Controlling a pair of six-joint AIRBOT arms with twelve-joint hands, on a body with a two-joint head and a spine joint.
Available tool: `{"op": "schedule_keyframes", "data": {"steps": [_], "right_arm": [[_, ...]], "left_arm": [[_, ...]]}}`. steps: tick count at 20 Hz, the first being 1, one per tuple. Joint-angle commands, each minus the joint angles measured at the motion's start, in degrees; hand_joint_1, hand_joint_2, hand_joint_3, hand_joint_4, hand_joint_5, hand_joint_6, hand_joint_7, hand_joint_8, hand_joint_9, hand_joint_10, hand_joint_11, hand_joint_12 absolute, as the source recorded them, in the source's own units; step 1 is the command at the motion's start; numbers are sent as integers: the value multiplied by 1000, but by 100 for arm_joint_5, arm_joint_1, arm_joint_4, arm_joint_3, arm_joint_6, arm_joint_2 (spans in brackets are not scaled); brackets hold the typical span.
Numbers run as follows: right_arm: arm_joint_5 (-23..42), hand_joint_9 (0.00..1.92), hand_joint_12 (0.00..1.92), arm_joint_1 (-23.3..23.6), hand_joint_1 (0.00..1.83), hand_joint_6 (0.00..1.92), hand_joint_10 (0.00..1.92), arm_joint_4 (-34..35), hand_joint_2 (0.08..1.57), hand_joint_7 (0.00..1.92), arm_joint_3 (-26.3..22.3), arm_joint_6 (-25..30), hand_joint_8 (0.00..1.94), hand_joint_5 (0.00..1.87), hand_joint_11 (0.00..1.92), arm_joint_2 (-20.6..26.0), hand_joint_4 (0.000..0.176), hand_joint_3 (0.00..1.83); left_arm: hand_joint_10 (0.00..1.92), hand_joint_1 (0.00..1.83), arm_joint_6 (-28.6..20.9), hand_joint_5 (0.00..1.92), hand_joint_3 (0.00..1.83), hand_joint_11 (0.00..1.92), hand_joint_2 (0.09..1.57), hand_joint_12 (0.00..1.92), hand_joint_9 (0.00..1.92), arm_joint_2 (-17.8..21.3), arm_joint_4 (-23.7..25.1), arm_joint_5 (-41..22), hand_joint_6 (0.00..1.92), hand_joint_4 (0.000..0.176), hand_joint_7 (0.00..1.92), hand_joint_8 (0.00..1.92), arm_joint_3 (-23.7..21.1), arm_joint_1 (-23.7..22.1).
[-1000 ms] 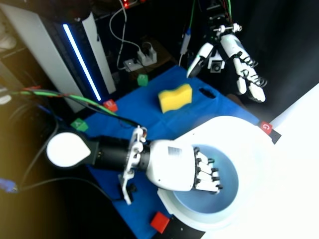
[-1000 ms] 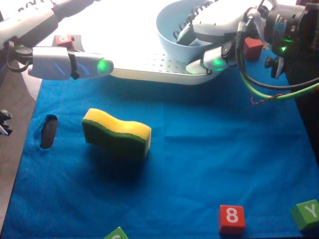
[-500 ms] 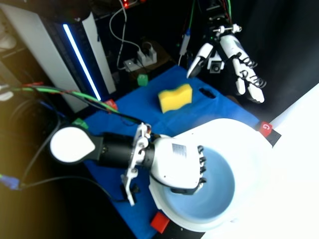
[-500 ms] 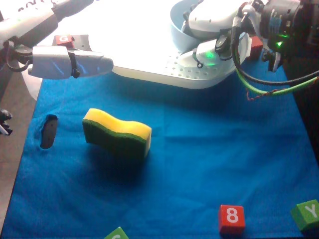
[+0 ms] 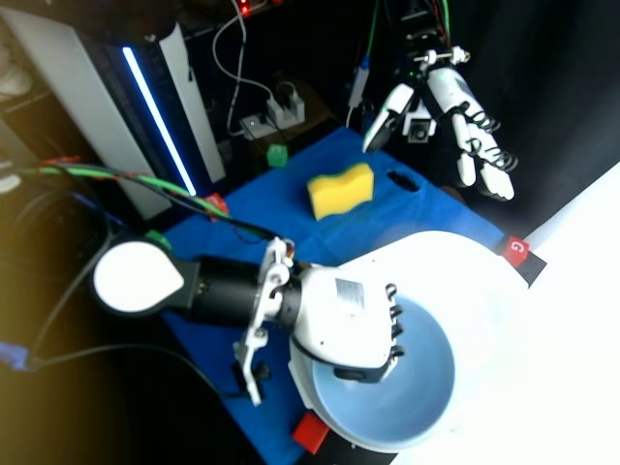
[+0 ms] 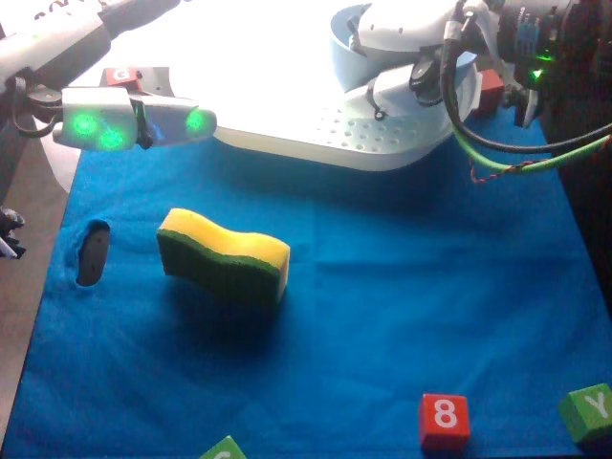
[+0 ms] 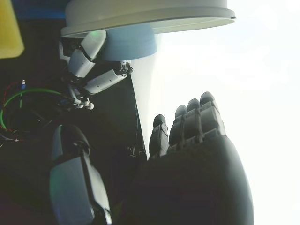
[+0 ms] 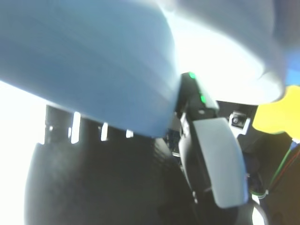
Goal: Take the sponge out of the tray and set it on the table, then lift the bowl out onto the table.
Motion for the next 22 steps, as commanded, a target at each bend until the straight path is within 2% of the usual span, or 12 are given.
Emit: {"op": "schedule_keyframes", "data": {"steps": [1, 6, 7, 8, 11, 16, 17, 18, 19, 20, 21, 22], "right_arm": [[403, 1672, 1921, 121, 5, 1921, 1921, 194, 1571, 1577, 24, 100, 1941, 1185, 1646, 5, 0, 146], [999, 1739, 1921, 194, 269, 1921, 1921, 434, 1571, 1604, -15, 231, 1941, 1286, 1723, 37, 6, 156], [1057, 1745, 1921, 202, 490, 1921, 1921, 474, 1571, 1644, -48, 231, 1941, 1381, 1726, 74, 169, 68], [1108, 1746, 1921, 224, 524, 1921, 1921, 494, 1571, 1644, -105, 231, 1941, 1370, 1729, 137, 175, 49], [1132, 1743, 1921, 244, 470, 1921, 1921, 494, 1571, 1654, -159, 230, 1941, 1390, 1708, 187, 176, 78], [1123, 1635, 1921, 242, 376, 1921, 1921, 486, 1537, 1539, -169, 227, 1941, 1250, 1649, 187, 176, 5], [1123, 1314, 1921, 242, 318, 1898, 1921, 486, 1470, 1223, -183, 227, 1941, 985, 1384, 208, 1, 0], [1123, 897, 1910, 242, 261, 1421, 1737, 486, 1388, 884, -186, 227, 1576, 760, 814, 213, 0, 0], [1123, 897, 1910, 242, 261, 1421, 1737, 484, 1388, 884, -199, 227, 1576, 760, 814, 223, 0, 0], [1123, 576, 1494, 242, 33, 685, 1123, 472, 1298, 605, -209, 227, 925, 621, 364, 223, 0, 0], [1119, 517, 1384, 241, 6, 390, 851, 450, 1267, 575, -215, 227, 619, 652, 248, 223, 14, 0], [1101, 441, 1394, 241, 39, 178, 889, 414, 1236, 544, -233, 227, 419, 690, 180, 223, 17, 0]], "left_arm": [[0, 524, -56, 121, 6, 0, 918, 0, 0, -34, -138, -714, 11, 161, 44, 7, 23, -46], [0, 517, -69, 126, 5, 0, 921, 0, 0, -35, -154, -745, 9, 162, 41, 3, 19, -40], [0, 539, -72, 130, 7, 0, 931, 0, 0, -35, -158, -750, 7, 157, 41, 2, 18, -37], [0, 524, -77, 128, 10, 0, 939, 0, 0, -35, -163, -758, 5, 157, 49, 5, 18, -35], [0, 549, -82, 132, 8, 0, 943, 0, 0, -35, -172, -765, 4, 150, 47, 2, 16, -30], [0, 531, -118, 123, 6, 0, 949, 0, 0, -34, -184, -797, 0, 176, 34, 0, 7, -21], [0, 511, -119, 111, 3, 0, 943, 0, 0, -34, -185, -797, 0, 176, 29, 0, 3, -1], [0, 508, -119, 120, 2, 0, 942, 0, 0, -35, -186, -797, 4, 176, 39, 4, 3, 3], [0, 508, -119, 120, 2, 0, 942, 0, 0, -35, -197, -798, 4, 176, 39, 4, 3, 13], [0, 519, -120, 131, 0, 0, 937, 0, 0, -36, -205, -808, 8, 176, 53, 8, 3, 18], [0, 520, -121, 140, 0, 0, 933, 0, 0, -36, -210, -815, 11, 176, 65, 12, 3, 20], [0, 521, -124, 130, 0, 0, 939, 0, 0, -35, -213, -821, 5, 173, 56, 7, 2, 22]]}}
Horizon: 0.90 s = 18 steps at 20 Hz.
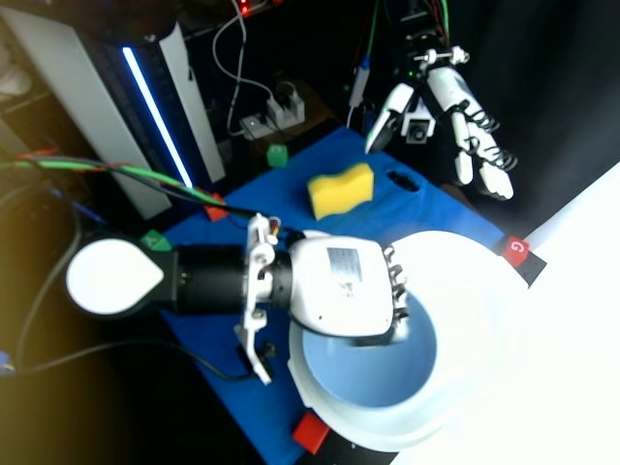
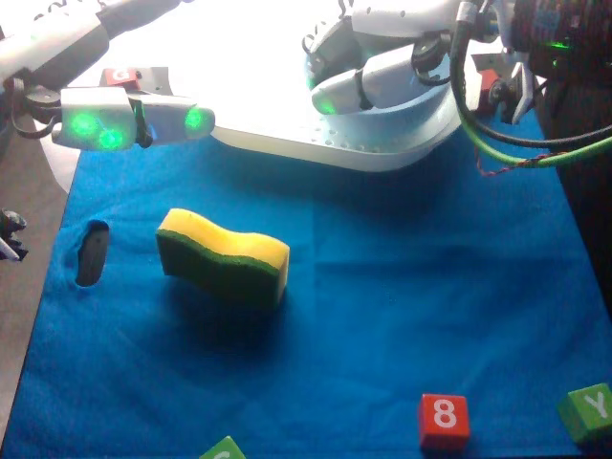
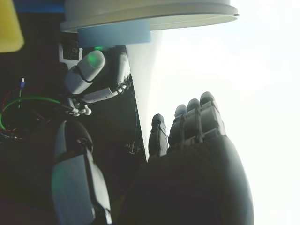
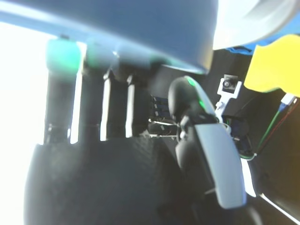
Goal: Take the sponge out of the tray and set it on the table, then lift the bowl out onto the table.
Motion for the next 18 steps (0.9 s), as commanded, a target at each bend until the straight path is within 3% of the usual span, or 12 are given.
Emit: {"op": "schedule_keyframes", "data": {"steps": [1, 4, 5, 7, 9, 10, 11, 13, 14, 16, 18], "right_arm": [[239, 370, 1342, 136, 29, 65, 823, 231, 1217, 526, -27, 24, 293, 668, 124, -2, 35, 0], [162, 406, 1308, 136, 70, 3, 697, 74, 1180, 586, -68, 24, 152, 658, 138, -2, 39, 0], [124, 395, 1259, 136, 77, 0, 634, 28, 1178, 578, -83, 25, 124, 638, 116, -2, 51, 0], [61, 418, 1329, 135, 13, 2, 649, -15, 1188, 577, -91, 25, 109, 621, 151, 13, 58, 4], [-32, 470, 1277, 134, 0, 6, 622, -111, 1199, 613, -131, 25, 87, 648, 191, 69, 47, 1], [-100, 485, 1204, 134, 0, 1, 548, -194, 1197, 610, -167, 25, 60, 627, 174, 102, 66, 0], [-120, 490, 1135, 134, 0, 2, 442, -237, 1203, 597, -175, 25, 31, 610, 156, 124, 58, 0], [-157, 560, 1148, 134, 0, 6, 363, -359, 1223, 629, -202, 26, 15, 651, 200, 177, 14, 0], [-172, 581, 1112, 134, 0, 2, 317, -417, 1221, 637, -222, 26, 8, 651, 212, 202, 8, 0], [-201, 549, 1129, 134, 0, 0, 289, -500, 1217, 587, -272, 26, 0, 580, 191, 244, 55, 0], [-291, 600, 1160, 134, 0, 3, 315, -572, 1215, 606, -296, 26, 10, 571, 247, 258, 50, 0]], "left_arm": [[0, 512, -43, 123, 1, 0, 941, 0, 0, -31, -162, -730, 2, 175, 43, 1, 2, -24], [0, 498, -48, 125, 1, 0, 940, 0, 0, -31, -163, -740, 2, 176, 38, 0, 2, -12], [0, 503, -54, 119, 0, 0, 939, 0, 0, -31, -165, -745, 0, 176, 30, 0, 1, -7], [0, 536, -64, 122, 7, 0, 956, 0, 0, -30, -176, -756, 1, 170, 35, 3, 1, 6], [0, 533, -75, 118, 5, 0, 955, 0, 0, -30, -181, -763, 3, 175, 40, 4, -1, 20], [0, 534, -77, 123, 4, 0, 955, 0, 0, -30, -187, -763, 4, 176, 50, 7, -1, 25], [0, 534, -79, 127, 2, 0, 952, 0, 0, -30, -193, -767, 6, 176, 57, 9, -1, 33], [0, 537, -81, 141, 1, 0, 950, 0, 0, -30, -201, -773, 9, 175, 67, 11, -2, 51], [0, 540, -81, 142, 2, 0, 952, 0, 0, -30, -202, -773, 9, 174, 64, 9, -2, 56], [0, 551, -81, 148, 2, 0, 954, 0, 0, -30, -207, -776, 9, 161, 72, 10, -2, 61], [0, 533, -86, 140, 0, 0, 950, 0, 0, -30, -215, -791, 4, 164, 70, 6, -6, 63]]}}
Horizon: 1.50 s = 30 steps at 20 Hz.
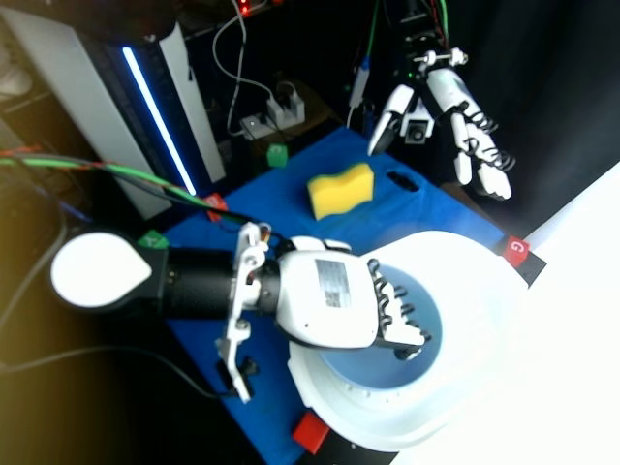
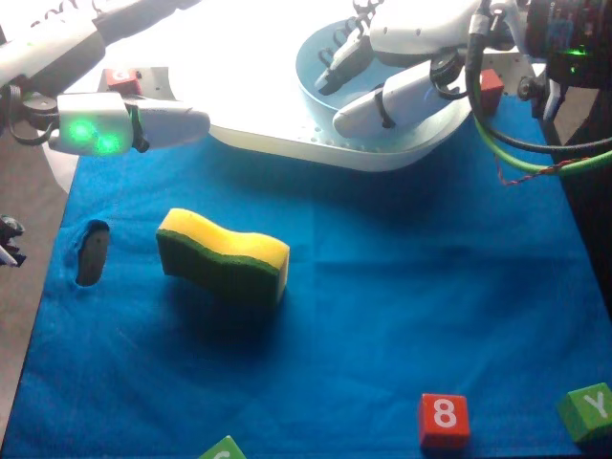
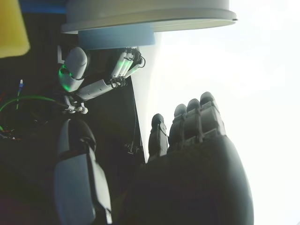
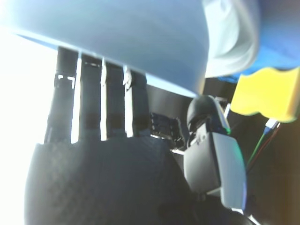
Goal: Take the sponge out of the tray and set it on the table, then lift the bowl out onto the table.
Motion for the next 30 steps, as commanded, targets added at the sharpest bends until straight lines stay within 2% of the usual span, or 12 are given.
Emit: {"op": "schedule_keyframes", "data": {"steps": [1, 4, 8, 14, 17, 19, 20, 21, 22, 25, 27, 30], "right_arm": [[75, 558, 1231, 112, 38, 1, 437, 204, 1208, 618, -6, 24, 5, 576, 225, 3, 43, 0], [-103, 473, 1243, 111, 139, 5, 483, 16, 1227, 594, -7, 24, 3, 567, 148, 4, 45, 2], [-387, 506, 1123, 111, 131, 0, 142, -241, 1265, 524, 13, 24, 2, 577, 17, -3, 43, 0], [-557, 434, 1232, 111, 68, 5, 749, -319, 1330, 612, 43, 24, 2, 601, 116, -32, 30, 0], [-626, 427, 1417, 111, 73, 11, 996, -319, 1355, 681, 105, 24, 28, 667, 245, -107, 1, 1], [-642, 505, 1315, 108, 287, 18, 766, -351, 1396, 739, 116, 24, 39, 715, 269, -187, 0, 4], [-662, 610, 1275, 104, 665, 1275, 645, -464, 1359, 803, 118, 24, 43, 589, 319, -272, 136, 4], [-666, 691, 1225, 104, 805, 1547, 541, -481, 1362, 857, 118, 24, 36, 561, 367, -282, 62, 3], [-680, 820, 1287, 102, 1088, 1358, 654, -554, 1260, 829, 116, 24, 1120, 640, 531, -325, 0, 27], [-755, 748, 1603, 99, 1207, 1184, 1339, -587, 1235, 842, 118, 24, 1445, 687, 587, -407, 0, 0], [-799, 734, 1663, 97, 1210, 1127, 1448, -588, 1233, 830, 133, 24, 1486, 705, 594, -419, 0, 0], [-807, 784, 1700, 96, 1116, 1181, 1403, -588, 1183, 819, 143, 24, 1151, 840, 644, -419, 0, 0]], "left_arm": [[0, 533, -65, 145, 0, 0, 951, 0, 0, -30, -134, -715, 6, 163, 72, 6, -8, -55], [0, 499, -74, 128, 1, 0, 951, 0, 0, -30, -134, -726, 0, 167, 72, 3, -13, -55], [0, 570, -74, 144, 9, 0, 977, 0, 0, -31, -134, -735, 6, 160, 79, 5, -25, -54], [2, 590, -83, 170, 4, 1, 982, 0, 9, -31, -134, -740, 9, 159, 109, 8, -29, -54], [1, 589, -83, 168, 2, 2, 981, 1, 3, -31, -134, -749, 5, 154, 104, 4, -31, -55], [4, 589, -85, 168, 0, 0, 973, 0, 12, -31, -145, -762, 5, 161, 111, 6, -35, -55], [6, 601, -85, 166, 0, 0, 976, 0, 18, -34, -147, -762, 3, 158, 112, 5, -35, -55], [12, 591, -85, 161, 3, 28, 983, 12, 38, -34, -147, -762, 1, 149, 119, 7, -35, -55], [13, 580, -85, 162, 3, 37, 985, 17, 43, -34, -149, -763, 1, 155, 124, 8, -35, -54], [3, 580, -86, 168, 14, 24, 1020, 14, 31, -41, -150, -782, 2, 165, 121, 3, -35, -55], [2, 576, -86, 153, 16, 18, 1040, 12, 26, -50, -151, -782, 0, 166, 107, 1, -33, -55], [0, 547, -86, 138, 7, 3, 1049, 1, 1, -52, -151, -782, 0, 143, 82, 5, -30, -54]]}}
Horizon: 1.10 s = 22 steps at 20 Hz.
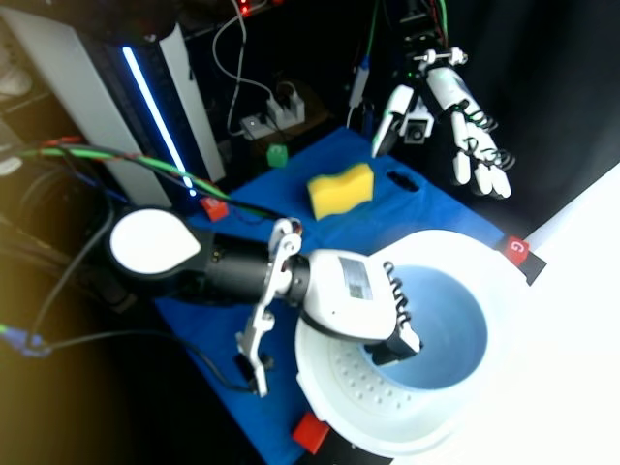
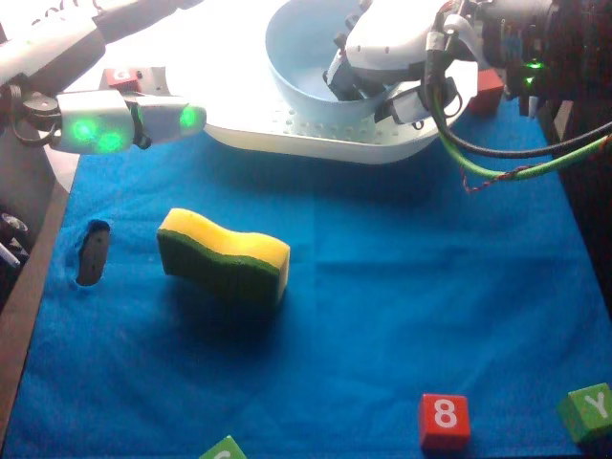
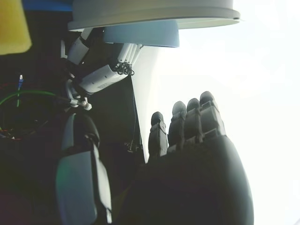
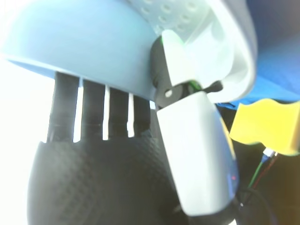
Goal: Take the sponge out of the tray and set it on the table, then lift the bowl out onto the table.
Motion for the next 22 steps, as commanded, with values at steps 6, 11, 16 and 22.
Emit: {"op": "schedule_keyframes", "data": {"steps": [6, 11, 16, 22], "right_arm": [[15, 903, 1921, 84, 409, 1360, 1912, 99, 1438, 900, 35, -37, 1777, 628, 905, -5, 0, 18], [16, 1556, 1921, 85, 168, 1920, 1921, 99, 1489, 1398, 59, -37, 1941, 1033, 1579, -5, 0, 14], [18, 1650, 1921, 85, 724, 1615, 1921, 95, 1484, 1475, 67, -37, 1941, 871, 1660, -5, 0, 0], [24, 1654, 1921, 85, 974, 1613, 1921, 11, 1377, 1476, 65, -37, 1941, 628, 1666, -5, 0, 0]], "left_arm": [[7, 544, -60, 166, 0, 38, 1032, 18, 30, -58, -148, -707, 5, 159, 105, 5, -9, -54], [13, 546, -59, 193, 0, 78, 1033, 40, 68, -62, -150, -707, 10, 149, 125, 8, -1, -47], [4, 529, -59, 213, 0, 47, 1021, 31, 64, -63, -158, -709, 10, 170, 144, 8, 6, -34], [1, 536, -59, 205, 1, 19, 1032, 23, 46, -70, -164, -722, 3, 170, 132, 1, 16, -30]]}}
